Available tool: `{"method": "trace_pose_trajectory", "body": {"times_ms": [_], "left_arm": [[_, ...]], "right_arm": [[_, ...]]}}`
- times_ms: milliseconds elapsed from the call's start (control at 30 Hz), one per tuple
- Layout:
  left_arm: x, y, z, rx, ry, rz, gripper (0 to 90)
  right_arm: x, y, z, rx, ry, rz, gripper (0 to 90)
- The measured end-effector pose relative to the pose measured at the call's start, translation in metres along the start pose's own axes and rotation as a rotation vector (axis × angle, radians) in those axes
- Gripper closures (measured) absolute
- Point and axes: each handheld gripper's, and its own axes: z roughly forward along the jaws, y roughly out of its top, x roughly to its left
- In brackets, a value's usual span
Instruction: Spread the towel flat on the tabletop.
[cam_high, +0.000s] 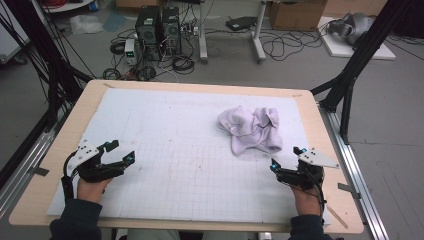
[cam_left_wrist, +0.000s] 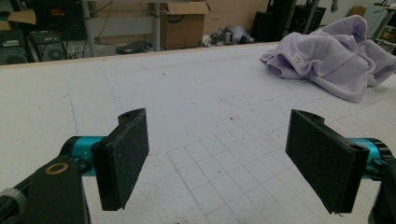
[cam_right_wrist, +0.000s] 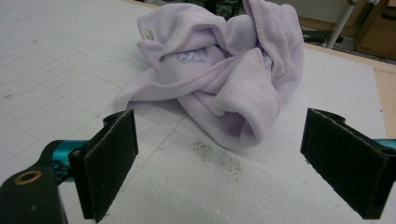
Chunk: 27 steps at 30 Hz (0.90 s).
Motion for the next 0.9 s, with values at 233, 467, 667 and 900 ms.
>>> {"method": "trace_pose_trajectory", "body": {"times_ms": [233,467,667,900], "left_arm": [[0.001,-0.002,0.004,0.009,0.003,-0.004,21.8],[-0.002,0.0,0.011,0.01,-0.015,0.01,22.2],[-0.008,0.001,0.011,0.008,-0.033,0.02,22.5],[-0.01,0.0,0.013,0.016,-0.043,0.027,22.4]], "right_arm": [[-0.006,-0.003,0.002,-0.003,0.013,0.029,10.2],[-0.006,-0.006,-0.001,0.021,0.081,0.017,10.2],[0.006,0.002,0.0,0.005,0.146,0.01,10.2],[0.022,0.016,0.006,-0.021,0.212,0.004,10.3]]}}
